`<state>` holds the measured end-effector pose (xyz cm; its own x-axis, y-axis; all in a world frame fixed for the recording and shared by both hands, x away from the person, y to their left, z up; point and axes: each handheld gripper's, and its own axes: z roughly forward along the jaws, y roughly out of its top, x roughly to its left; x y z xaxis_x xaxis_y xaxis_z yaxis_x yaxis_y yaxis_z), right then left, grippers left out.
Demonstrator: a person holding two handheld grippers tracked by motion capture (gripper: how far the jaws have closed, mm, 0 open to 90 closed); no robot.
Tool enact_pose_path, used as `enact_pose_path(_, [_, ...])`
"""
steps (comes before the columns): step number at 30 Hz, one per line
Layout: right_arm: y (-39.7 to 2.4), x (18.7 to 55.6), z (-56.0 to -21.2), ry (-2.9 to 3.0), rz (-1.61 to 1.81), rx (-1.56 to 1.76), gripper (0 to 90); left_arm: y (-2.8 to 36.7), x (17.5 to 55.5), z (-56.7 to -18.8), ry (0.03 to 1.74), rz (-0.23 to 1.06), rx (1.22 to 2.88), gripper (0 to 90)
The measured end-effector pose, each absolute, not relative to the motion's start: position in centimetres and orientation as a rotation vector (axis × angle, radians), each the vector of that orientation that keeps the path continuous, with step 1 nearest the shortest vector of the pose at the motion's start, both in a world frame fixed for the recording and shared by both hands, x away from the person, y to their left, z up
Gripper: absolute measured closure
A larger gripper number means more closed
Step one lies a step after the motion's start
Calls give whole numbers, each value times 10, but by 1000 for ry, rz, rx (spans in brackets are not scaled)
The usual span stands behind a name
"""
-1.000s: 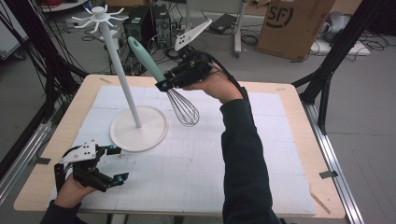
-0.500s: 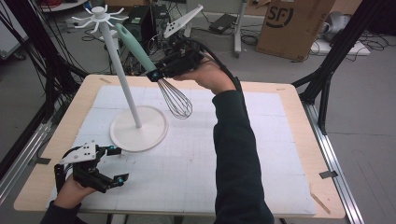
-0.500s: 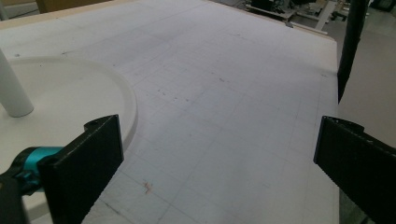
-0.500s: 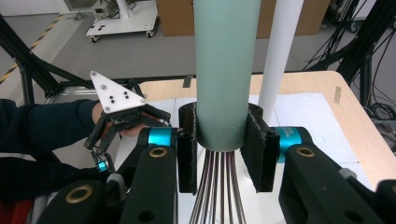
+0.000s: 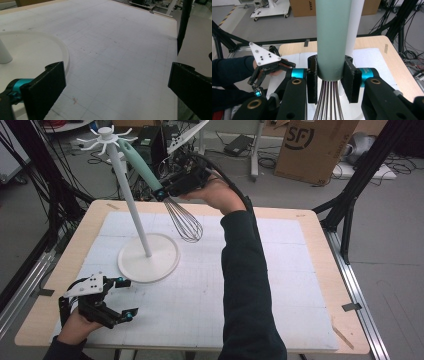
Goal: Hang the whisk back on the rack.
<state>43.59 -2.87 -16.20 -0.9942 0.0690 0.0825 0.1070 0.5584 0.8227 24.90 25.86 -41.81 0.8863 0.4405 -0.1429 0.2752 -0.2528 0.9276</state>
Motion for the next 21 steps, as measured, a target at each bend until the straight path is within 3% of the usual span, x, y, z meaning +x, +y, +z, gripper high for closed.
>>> enact_pose_path(21, [-16, 442, -172, -2728, -1417, -164, 691, 260, 249, -417, 527, 168, 1854, 20])
